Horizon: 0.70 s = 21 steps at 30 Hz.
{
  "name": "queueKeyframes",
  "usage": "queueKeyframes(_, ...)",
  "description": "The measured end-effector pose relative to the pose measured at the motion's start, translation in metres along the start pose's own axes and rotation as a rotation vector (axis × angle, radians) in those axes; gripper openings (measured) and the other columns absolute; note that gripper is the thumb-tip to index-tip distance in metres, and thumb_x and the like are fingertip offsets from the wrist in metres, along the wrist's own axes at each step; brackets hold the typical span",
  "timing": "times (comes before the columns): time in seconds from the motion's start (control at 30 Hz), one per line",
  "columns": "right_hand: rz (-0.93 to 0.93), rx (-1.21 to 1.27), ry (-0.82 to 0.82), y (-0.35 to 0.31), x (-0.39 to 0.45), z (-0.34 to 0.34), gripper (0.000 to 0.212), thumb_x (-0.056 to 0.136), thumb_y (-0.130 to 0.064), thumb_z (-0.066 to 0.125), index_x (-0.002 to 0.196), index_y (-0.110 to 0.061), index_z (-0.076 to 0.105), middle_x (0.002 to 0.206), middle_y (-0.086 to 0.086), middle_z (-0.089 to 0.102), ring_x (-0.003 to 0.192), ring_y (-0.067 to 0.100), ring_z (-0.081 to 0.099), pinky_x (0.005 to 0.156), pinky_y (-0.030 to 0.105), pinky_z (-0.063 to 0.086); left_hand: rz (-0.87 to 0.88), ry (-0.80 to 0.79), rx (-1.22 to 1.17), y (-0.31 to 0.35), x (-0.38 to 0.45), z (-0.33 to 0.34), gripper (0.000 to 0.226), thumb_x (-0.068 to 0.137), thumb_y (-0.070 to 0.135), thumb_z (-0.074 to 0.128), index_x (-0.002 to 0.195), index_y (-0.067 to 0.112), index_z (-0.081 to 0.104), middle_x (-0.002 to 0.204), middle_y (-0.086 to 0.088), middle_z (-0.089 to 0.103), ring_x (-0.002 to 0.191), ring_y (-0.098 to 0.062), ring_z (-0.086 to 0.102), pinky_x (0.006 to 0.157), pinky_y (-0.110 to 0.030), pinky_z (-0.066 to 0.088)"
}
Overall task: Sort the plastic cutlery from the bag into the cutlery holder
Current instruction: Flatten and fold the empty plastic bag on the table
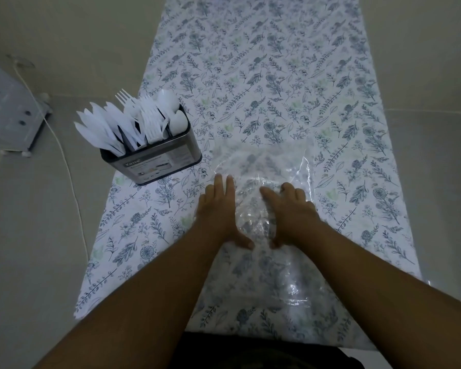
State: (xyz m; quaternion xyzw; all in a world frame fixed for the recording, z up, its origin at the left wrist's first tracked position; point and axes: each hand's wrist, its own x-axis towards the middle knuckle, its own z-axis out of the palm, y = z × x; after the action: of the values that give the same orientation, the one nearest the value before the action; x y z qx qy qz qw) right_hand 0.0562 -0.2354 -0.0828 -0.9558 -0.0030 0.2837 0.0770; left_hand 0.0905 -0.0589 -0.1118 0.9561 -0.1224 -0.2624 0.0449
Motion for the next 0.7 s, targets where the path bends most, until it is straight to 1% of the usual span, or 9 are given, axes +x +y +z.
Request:
queueKeyframes(0.1,0.008,0.028,0.024,0.002,0.0,0.001,0.136,0.054,-0.039,0.095,0.158,-0.034,0.008,0.157,0.015,0.015,0.141,0.036,0.025,0.108,0.049,0.039,-0.015,0.03,-0.056,0.005,-0.006,-0.002,0.162,0.037,0.074,0.086,0.156,0.019,-0.009,0.163,-0.016,-0.016,0.149,-0.038,0.0,0.119,-0.053,0.015)
queueKeyframes(0.13,0.003,0.039,0.063,0.003,-0.005,0.005,0.129,0.056,-0.038,0.094,0.157,-0.033,0.013,0.154,0.015,0.019,0.138,0.035,0.028,0.106,0.047,0.04,0.0,0.092,-0.087,0.008,-0.013,0.001,0.152,0.043,0.07,0.086,0.157,0.021,-0.002,0.164,-0.015,-0.01,0.149,-0.038,0.003,0.118,-0.053,0.018)
queueKeyframes(0.2,0.006,0.092,0.175,0.005,-0.017,0.015,0.107,0.065,-0.036,0.087,0.153,-0.035,0.025,0.148,0.012,0.031,0.132,0.032,0.035,0.102,0.043,0.042,0.068,0.257,-0.129,0.011,-0.031,0.011,0.116,0.06,0.058,0.078,0.154,0.022,0.02,0.16,-0.012,0.011,0.144,-0.035,0.016,0.113,-0.05,0.027)
queueKeyframes(0.27,0.064,0.161,0.175,0.01,-0.03,0.028,0.095,0.071,-0.038,0.084,0.15,-0.038,0.031,0.142,0.008,0.037,0.128,0.028,0.038,0.099,0.04,0.042,0.074,0.244,-0.213,0.008,-0.049,0.023,0.086,0.072,0.05,0.068,0.148,0.024,0.036,0.149,-0.008,0.028,0.134,-0.028,0.027,0.106,-0.043,0.035)
queueKeyframes(0.33,0.16,0.251,0.137,0.018,-0.043,0.036,0.095,0.072,-0.039,0.085,0.151,-0.037,0.032,0.137,0.009,0.041,0.125,0.028,0.042,0.097,0.039,0.044,0.0,0.233,-0.33,0.001,-0.062,0.033,0.073,0.079,0.04,0.065,0.146,0.022,0.043,0.132,-0.006,0.04,0.121,-0.023,0.036,0.096,-0.034,0.04)
queueKeyframes(0.43,0.381,0.853,0.177,0.032,-0.056,0.034,0.083,0.081,-0.025,0.081,0.149,-0.031,0.035,0.123,0.01,0.055,0.104,0.028,0.064,0.086,0.041,0.058,-0.206,0.315,-0.774,-0.004,-0.071,0.027,0.061,0.085,0.024,0.063,0.142,0.017,0.042,0.098,-0.004,0.056,0.087,-0.016,0.055,0.074,-0.03,0.053)
queueKeyframes(0.5,0.501,1.261,0.159,0.04,-0.057,0.031,0.077,0.089,-0.019,0.074,0.15,-0.028,0.029,0.111,0.01,0.063,0.081,0.023,0.067,0.07,0.039,0.059,-0.357,0.257,-1.101,-0.008,-0.062,0.017,0.061,0.089,0.021,0.062,0.143,0.021,0.033,0.086,-0.005,0.063,0.067,-0.015,0.058,0.062,-0.032,0.054)
queueKeyframes(0.6,0.539,1.654,0.061,0.047,-0.05,0.022,0.056,0.099,-0.016,0.061,0.147,-0.021,0.033,0.088,0.014,0.067,0.068,0.025,0.062,0.061,0.036,0.052,-0.488,0.125,-1.527,-0.017,-0.04,0.009,0.056,0.093,0.021,0.061,0.14,0.031,0.032,0.087,-0.017,0.072,0.061,-0.021,0.06,0.057,-0.034,0.05)
queueKeyframes(0.7,0.566,1.759,-0.022,0.052,-0.041,0.016,0.029,0.104,-0.024,0.051,0.13,-0.011,0.05,0.095,0.01,0.07,0.08,0.025,0.067,0.071,0.039,0.055,-0.504,0.007,-1.633,-0.015,-0.033,-0.002,0.031,0.099,0.028,0.053,0.126,0.017,0.043,0.091,-0.017,0.075,0.068,-0.026,0.069,0.066,-0.039,0.055)
